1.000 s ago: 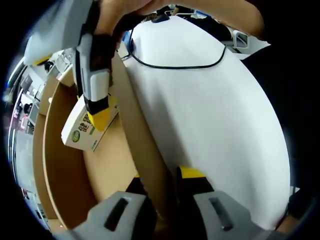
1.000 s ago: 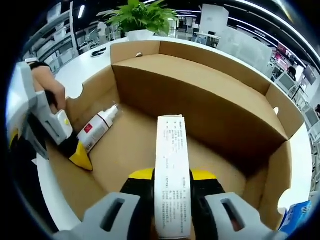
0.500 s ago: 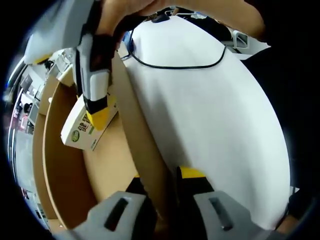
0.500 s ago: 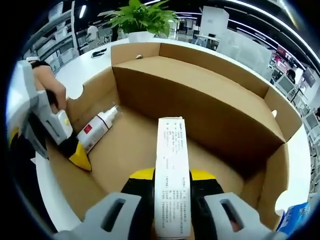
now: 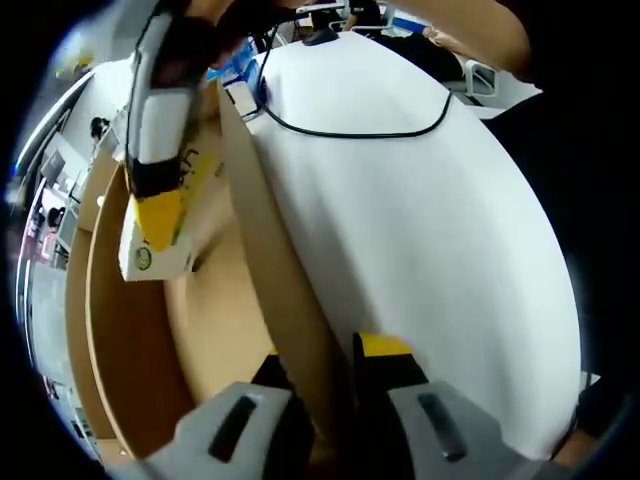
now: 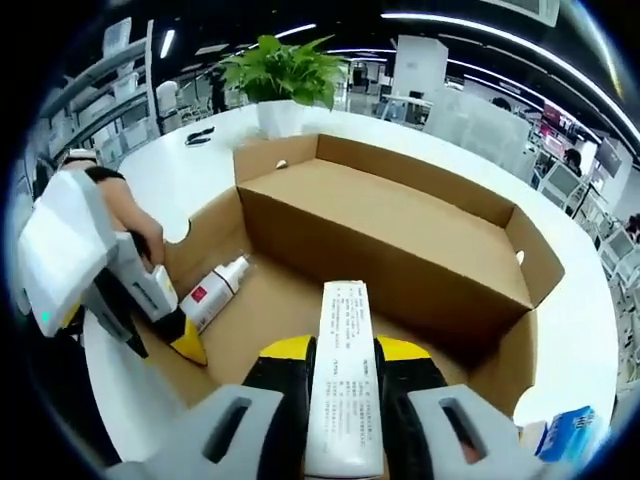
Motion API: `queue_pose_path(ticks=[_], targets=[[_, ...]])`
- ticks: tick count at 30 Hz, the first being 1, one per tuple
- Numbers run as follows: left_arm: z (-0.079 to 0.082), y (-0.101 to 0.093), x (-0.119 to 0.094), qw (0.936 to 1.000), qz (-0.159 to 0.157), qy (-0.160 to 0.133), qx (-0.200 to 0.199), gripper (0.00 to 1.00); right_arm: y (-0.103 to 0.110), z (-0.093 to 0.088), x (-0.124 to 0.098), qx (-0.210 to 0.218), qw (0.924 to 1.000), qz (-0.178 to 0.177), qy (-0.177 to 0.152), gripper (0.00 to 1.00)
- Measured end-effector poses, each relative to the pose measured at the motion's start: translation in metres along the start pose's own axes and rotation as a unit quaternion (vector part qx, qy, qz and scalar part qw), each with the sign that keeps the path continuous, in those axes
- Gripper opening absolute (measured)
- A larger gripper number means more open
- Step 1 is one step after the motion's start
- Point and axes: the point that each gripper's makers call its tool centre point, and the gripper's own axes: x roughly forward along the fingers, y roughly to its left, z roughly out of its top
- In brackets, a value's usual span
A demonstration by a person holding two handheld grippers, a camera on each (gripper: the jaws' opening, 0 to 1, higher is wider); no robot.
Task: Operate the shoe box by opening the lid, removing the specified soft item, and placing it in the target area until the item is outside and the box remains undamaged.
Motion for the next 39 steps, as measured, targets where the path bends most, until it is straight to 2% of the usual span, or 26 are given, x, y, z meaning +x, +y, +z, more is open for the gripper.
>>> queue_pose_path(ticks=[3,6,14,20,30,39], targets=[[0.000,0.000,0.000,1.0000,0.001,0.001,0.002,0.12,0.000,0.010,-0.010,0.007,0.9997,0.004,-0.023,0.22],[0.000,0.000,0.000,1.0000,0.002,0.002,0.004,0.12,0.001,0.027,-0.021,0.043,0.9963,0.017,-0.073,0.22],[0.000,0.001,0.000,1.0000,0.003,0.003,0.005,0.12,-0.002,0.033,-0.040,0.051,0.9943,0.002,-0.094,0.22],[-0.001,0.001,0.000,1.0000,0.002,0.002,0.003,0.12,-0.001,0.041,-0.055,0.059,0.9917,0.012,-0.113,0.22],[0.000,0.001,0.000,1.0000,0.002,0.002,0.002,0.12,-0.007,0.045,-0.074,0.037,0.9925,0.000,-0.117,0.22],[0.000,0.000,0.001,1.0000,0.002,0.002,0.001,0.12,-0.018,0.034,-0.074,0.033,0.9943,-0.015,-0.100,0.22]])
